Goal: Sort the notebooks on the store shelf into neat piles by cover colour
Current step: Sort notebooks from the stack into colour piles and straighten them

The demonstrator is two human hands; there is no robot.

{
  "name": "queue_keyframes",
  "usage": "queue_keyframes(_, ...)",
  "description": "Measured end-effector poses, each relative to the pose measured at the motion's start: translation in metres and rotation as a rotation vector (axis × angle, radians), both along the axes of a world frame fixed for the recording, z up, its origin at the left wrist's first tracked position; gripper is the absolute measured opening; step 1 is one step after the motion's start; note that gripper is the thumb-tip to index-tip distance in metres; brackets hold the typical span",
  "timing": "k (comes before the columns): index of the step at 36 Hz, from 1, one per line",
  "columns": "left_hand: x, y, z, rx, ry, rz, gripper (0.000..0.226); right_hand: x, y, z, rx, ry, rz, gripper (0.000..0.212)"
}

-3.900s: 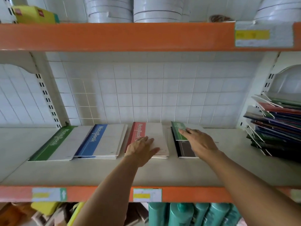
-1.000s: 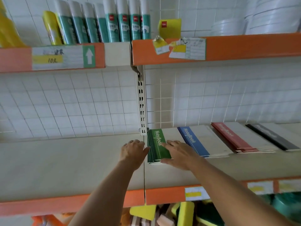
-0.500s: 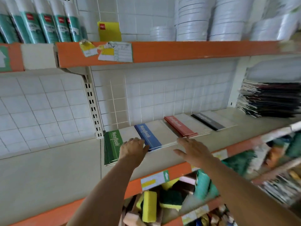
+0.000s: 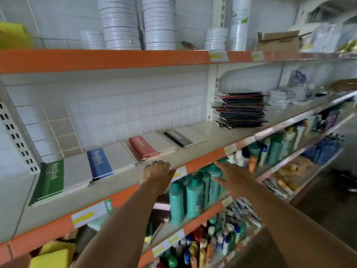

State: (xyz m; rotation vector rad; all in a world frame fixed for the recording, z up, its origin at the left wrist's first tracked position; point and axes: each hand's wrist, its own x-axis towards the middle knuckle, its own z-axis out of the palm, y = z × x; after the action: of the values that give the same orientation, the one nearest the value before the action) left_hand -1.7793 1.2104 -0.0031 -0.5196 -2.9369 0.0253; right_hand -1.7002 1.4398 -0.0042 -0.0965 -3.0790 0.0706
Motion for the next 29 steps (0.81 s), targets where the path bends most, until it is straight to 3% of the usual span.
queue_keyframes(17, 0.005, 0.172, 0.003, 0.007, -0.002, -0.199, 0.036, 0.035, 0.150, 0.010, -0.093, 0.023, -0.174, 0.058)
queue_keyframes(23, -0.024, 0.225, 0.009, -0.017, 0.024, -0.219, 0.041, 0.018, 0.199, 0.010, -0.090, 0.077, -0.209, 0.050)
queue_keyframes(29, -0.069, 0.271, 0.022, -0.023, 0.072, -0.218, 0.040, -0.018, 0.245, 0.031, -0.048, 0.072, -0.233, 0.054)
